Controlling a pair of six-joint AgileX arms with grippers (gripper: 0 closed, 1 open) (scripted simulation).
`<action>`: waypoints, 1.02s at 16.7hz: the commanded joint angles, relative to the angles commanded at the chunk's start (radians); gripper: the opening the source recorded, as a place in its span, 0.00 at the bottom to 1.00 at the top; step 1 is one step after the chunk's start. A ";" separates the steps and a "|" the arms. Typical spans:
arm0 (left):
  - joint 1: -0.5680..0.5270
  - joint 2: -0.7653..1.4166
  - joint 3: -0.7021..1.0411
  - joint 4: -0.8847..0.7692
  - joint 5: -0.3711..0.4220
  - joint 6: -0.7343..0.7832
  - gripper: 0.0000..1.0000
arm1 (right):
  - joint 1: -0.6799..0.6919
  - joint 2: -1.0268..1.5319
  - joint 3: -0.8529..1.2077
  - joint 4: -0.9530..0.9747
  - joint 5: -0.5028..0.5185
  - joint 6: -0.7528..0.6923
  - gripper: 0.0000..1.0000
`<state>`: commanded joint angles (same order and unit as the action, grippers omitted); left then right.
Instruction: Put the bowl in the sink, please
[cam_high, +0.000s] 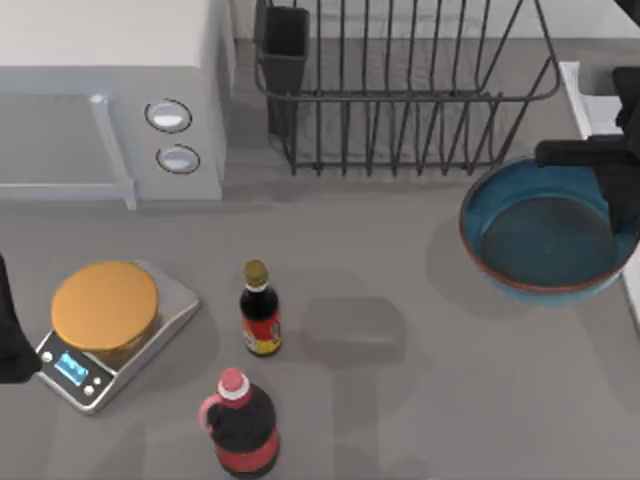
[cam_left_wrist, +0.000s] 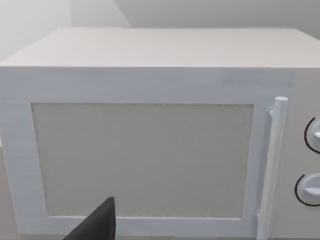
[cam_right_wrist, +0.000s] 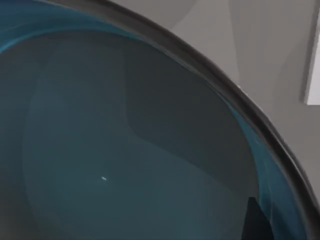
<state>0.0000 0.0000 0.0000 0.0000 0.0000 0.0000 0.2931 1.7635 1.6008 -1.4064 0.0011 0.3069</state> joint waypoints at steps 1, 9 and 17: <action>0.000 0.000 0.000 0.000 0.000 0.000 1.00 | 0.000 0.000 0.000 0.000 0.000 0.000 0.00; 0.000 0.000 0.000 0.000 0.000 0.000 1.00 | -0.039 -0.030 -0.083 0.158 -0.068 -0.025 0.00; 0.000 0.000 0.000 0.000 0.000 0.000 1.00 | -0.274 -0.049 -0.466 0.870 -0.272 -0.104 0.00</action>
<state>0.0000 0.0000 0.0000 0.0000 0.0000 0.0000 0.0194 1.7141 1.1343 -0.5366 -0.2714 0.2032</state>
